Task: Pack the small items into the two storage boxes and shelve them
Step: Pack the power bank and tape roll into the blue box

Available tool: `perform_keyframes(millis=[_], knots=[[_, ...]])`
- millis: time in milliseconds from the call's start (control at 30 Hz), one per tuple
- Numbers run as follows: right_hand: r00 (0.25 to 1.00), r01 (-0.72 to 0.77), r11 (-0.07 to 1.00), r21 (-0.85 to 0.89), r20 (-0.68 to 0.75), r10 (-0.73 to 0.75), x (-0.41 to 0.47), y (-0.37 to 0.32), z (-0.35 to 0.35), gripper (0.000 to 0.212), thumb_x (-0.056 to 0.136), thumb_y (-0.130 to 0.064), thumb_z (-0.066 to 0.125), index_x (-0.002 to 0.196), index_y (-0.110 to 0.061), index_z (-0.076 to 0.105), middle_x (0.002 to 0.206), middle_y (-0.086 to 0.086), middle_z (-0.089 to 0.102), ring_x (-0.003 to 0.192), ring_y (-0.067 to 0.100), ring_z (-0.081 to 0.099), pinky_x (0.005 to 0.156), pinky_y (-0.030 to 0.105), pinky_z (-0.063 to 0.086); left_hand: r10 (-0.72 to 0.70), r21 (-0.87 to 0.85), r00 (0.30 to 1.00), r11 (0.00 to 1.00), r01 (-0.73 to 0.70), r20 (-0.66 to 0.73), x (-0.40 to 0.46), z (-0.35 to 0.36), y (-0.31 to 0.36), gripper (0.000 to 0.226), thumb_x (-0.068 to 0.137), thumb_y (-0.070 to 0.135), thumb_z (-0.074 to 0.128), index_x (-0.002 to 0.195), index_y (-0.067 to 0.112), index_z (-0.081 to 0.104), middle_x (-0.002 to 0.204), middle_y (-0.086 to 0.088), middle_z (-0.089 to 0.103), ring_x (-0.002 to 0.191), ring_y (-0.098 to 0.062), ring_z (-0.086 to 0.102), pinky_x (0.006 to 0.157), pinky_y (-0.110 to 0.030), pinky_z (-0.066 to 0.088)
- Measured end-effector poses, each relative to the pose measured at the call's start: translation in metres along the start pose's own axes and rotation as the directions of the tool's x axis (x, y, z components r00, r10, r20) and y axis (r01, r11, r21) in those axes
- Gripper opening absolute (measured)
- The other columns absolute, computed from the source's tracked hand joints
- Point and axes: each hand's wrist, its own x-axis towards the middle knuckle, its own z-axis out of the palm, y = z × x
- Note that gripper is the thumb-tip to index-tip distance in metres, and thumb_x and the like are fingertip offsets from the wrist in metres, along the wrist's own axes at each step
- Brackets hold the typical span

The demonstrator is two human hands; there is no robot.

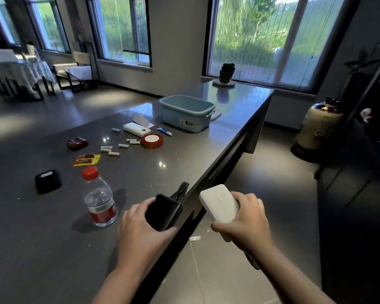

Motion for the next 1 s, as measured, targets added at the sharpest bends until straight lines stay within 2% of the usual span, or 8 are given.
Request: perform_keyframes(millis=[100,233,367,533,667,833,1000], knots=[[1.000,-0.003,1.000,0.003,-0.003,0.003,0.054,0.012,0.008,0.081,0.041,-0.050,0.067,0.118,-0.032,0.054,0.096,-0.011,0.042,0.097,0.012,0.035,0.078,0.034,0.049,0.002,-0.005,1.000,1.000,-0.002,-0.007,0.048,0.036,0.007,0.078,0.047,0.042,0.083,0.120,0.034,0.055,0.108,0.008,0.055,0.105,-0.015,0.045,0.092,-0.041,0.042],[1.000,-0.010,1.000,-0.028,0.028,0.011,0.122,0.030,0.012,0.076,0.038,-0.053,0.063,0.111,-0.032,0.056,0.093,-0.013,0.040,0.094,0.013,0.034,0.071,0.031,0.047,-0.011,0.028,1.000,1.000,0.012,-0.003,0.108,0.076,0.023,0.077,0.048,0.043,0.082,0.120,0.036,0.054,0.108,0.009,0.055,0.105,-0.014,0.045,0.090,-0.035,0.041],[0.998,-0.054,0.998,0.025,0.039,0.053,0.179,0.049,0.015,0.075,0.043,-0.048,0.065,0.115,-0.034,0.052,0.096,-0.015,0.040,0.098,0.011,0.034,0.076,0.032,0.048,-0.021,0.062,1.000,0.998,0.021,-0.002,0.163,0.110,0.037,0.077,0.049,0.043,0.082,0.120,0.036,0.053,0.110,0.009,0.055,0.106,-0.014,0.046,0.089,-0.033,0.040],[0.998,-0.037,0.998,0.049,0.060,0.035,0.253,0.086,0.019,0.073,0.045,-0.046,0.067,0.115,-0.035,0.053,0.096,-0.016,0.041,0.099,0.012,0.036,0.071,0.031,0.048,-0.073,0.101,0.997,0.992,0.074,-0.016,0.211,0.159,0.046,0.078,0.049,0.045,0.081,0.121,0.038,0.052,0.113,0.009,0.056,0.108,-0.014,0.046,0.090,-0.032,0.040],[0.991,0.028,0.995,0.099,0.125,-0.041,0.324,0.112,0.026,0.074,0.048,-0.047,0.073,0.119,-0.035,0.054,0.097,-0.016,0.042,0.102,0.010,0.036,0.070,0.028,0.043,-0.135,0.127,0.989,0.982,0.142,-0.062,0.246,0.199,0.053,0.079,0.049,0.047,0.081,0.122,0.039,0.051,0.111,0.011,0.054,0.109,-0.013,0.045,0.091,-0.034,0.041],[0.959,0.164,0.977,0.134,0.213,-0.190,0.411,0.127,0.031,0.079,0.047,-0.049,0.076,0.121,-0.036,0.052,0.099,-0.016,0.042,0.099,0.008,0.034,0.071,0.025,0.038,-0.231,0.117,0.949,0.959,0.260,-0.213,0.285,0.234,0.068,0.079,0.049,0.045,0.082,0.122,0.038,0.052,0.112,0.009,0.056,0.108,-0.015,0.046,0.090,-0.038,0.043],[0.921,0.248,0.950,0.192,0.257,-0.292,0.487,0.116,0.033,0.079,0.050,-0.042,0.080,0.123,-0.034,0.052,0.101,-0.012,0.043,0.101,0.009,0.035,0.071,0.024,0.033,-0.242,0.100,0.914,0.952,0.288,-0.326,0.317,0.246,0.088,0.077,0.049,0.039,0.086,0.119,0.037,0.054,0.110,0.011,0.054,0.107,-0.015,0.046,0.093,-0.039,0.042]])
